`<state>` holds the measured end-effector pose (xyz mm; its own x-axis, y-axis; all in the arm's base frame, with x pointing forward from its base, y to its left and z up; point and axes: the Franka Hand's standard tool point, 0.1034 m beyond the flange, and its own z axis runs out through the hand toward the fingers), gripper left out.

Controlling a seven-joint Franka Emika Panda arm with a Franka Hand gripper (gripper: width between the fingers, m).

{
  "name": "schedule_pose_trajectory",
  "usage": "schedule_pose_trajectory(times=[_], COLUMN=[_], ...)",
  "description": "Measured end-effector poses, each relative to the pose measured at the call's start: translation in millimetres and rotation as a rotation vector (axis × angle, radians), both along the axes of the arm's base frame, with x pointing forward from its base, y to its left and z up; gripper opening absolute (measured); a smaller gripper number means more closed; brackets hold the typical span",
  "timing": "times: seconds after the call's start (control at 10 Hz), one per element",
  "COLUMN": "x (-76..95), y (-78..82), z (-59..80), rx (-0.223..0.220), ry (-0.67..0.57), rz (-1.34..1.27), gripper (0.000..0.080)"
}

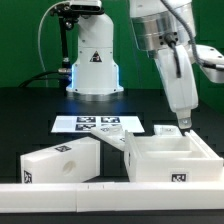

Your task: Assemble cabinet

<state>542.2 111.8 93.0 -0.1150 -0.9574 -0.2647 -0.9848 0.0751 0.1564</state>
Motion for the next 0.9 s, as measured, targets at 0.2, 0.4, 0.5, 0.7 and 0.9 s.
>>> schedule_pose_trajectory(times=[0.2, 0.4, 0.5, 0.7, 0.9], x=[-10.7, -9.5, -9.8, -13.3, -50.8], y=[12.1, 9.4, 10.0, 12.4, 16.1], z=[-4.1, -3.8, -3.9, -2.6, -8.2], rx=[-0.016, -0.014, -0.014, -0.016, -0.032], ry=[0.032, 0.029, 0.029, -0.038, -0.1], rz=[0.028, 0.028, 0.029, -0.016, -0.056], gripper=[0.0796, 0.0796, 0.0796, 0.0796, 0.0796])
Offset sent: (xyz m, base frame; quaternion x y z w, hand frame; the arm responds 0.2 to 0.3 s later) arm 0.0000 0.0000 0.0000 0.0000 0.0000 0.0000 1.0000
